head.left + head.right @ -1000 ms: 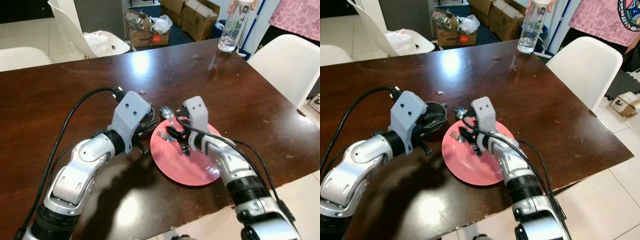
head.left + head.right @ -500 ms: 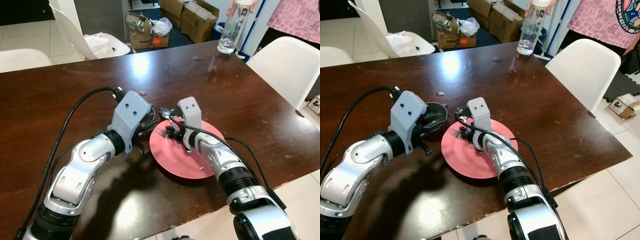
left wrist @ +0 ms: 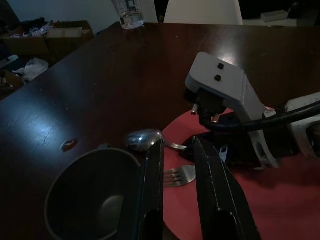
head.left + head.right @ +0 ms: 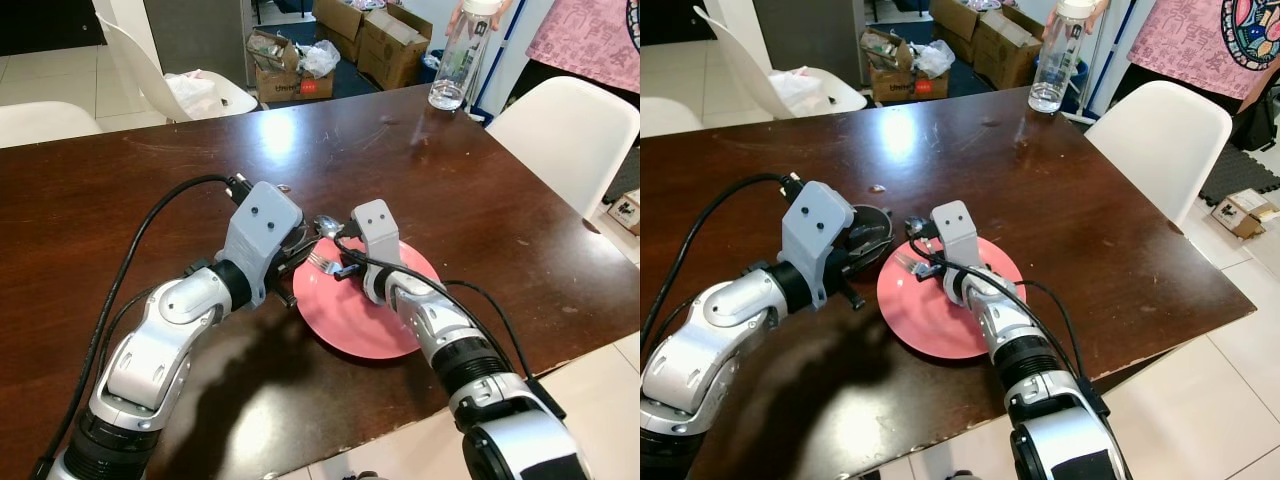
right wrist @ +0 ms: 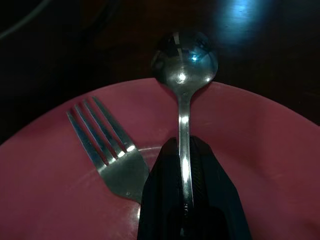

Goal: Setting the table

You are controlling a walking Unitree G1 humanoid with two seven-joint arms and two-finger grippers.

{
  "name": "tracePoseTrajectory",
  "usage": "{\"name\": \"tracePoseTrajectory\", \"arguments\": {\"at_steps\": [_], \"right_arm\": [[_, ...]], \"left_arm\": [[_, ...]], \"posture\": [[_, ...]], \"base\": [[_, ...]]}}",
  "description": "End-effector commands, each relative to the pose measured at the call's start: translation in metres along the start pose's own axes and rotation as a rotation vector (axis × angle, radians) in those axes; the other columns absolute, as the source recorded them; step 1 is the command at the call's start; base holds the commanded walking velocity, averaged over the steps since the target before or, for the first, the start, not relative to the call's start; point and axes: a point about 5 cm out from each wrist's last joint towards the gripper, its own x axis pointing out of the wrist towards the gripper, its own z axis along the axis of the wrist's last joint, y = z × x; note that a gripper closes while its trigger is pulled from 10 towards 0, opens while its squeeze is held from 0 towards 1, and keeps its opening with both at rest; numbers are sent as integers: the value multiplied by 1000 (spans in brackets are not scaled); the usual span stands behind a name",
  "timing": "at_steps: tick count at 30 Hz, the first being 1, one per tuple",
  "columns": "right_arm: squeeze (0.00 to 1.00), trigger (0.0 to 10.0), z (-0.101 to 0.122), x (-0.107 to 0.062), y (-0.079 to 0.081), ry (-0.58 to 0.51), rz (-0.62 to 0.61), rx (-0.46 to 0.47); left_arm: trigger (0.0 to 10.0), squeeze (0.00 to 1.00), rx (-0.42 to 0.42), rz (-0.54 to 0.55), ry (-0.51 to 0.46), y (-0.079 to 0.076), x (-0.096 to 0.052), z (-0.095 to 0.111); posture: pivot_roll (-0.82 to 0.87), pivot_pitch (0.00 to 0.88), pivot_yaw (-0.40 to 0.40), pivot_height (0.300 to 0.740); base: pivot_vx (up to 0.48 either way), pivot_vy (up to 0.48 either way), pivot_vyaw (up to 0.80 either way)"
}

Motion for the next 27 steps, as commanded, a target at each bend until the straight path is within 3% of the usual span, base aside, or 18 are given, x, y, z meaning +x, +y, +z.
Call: {"name": "tracePoseTrajectory", "arguments": {"at_steps": [1, 2, 3, 6, 7, 8, 14, 19, 23, 24, 27], "right_arm": [[0, 0, -10, -4, -3, 5, -17, 19], [0, 0, -1, -7, -3, -62, -11, 7], [0, 0, -1, -7, -3, -62, -11, 7], [0, 0, 36, -24, -1, -333, 4, -39], [0, 0, 36, -24, -1, -333, 4, -39], [0, 10000, 58, -47, 3, -494, 23, -47], [0, 10000, 67, -76, 12, -608, 15, -36], [0, 10000, 50, -98, 13, -652, -86, 35], [0, 10000, 31, -106, 1, -616, -203, 93], [0, 10000, 19, -111, -5, -591, -262, 108], [0, 10000, 13, -114, -7, -579, -282, 105]], "left_arm": [[10000, 0, -2, -4, 6, -2, 1, -2], [10000, 0, -3, -3, 6, -2, 1, -2], [10000, 0, -3, -3, 6, -2, 1, -2], [10000, 0, -7, 19, 3, -1, 1, -2], [10000, 0, -7, 19, 3, -1, 1, -2], [10000, 0, -22, 59, 4, 4, 1, -3], [10000, 0, -57, 123, -4, 12, 3, -4], [10000, 0, -134, 249, -16, 23, -1, -7], [10000, 0, -196, 330, 7, 29, -11, -17], [10000, 0, -264, 412, 48, 32, -23, -30], [10000, 0, -297, 455, 80, 31, -34, -41]], "posture": [[-16, 113, 23, 740], [-17, 112, 22, 740], [-17, 112, 22, 740], [-16, 109, 26, 740], [-16, 109, 26, 740], [-26, 105, 32, 740], [-35, 99, 36, 740], [-50, 91, 42, 740], [-55, 86, 43, 740], [-52, 82, 44, 740], [-48, 81, 42, 740]], "base": [[0, 0, 0], [0, 0, 0], [0, 0, 0], [0, 0, 0], [0, 0, 0], [0, 0, 0], [0, 0, 0], [0, 0, 0], [0, 0, 0], [0, 0, 0], [0, 0, 0]]}}
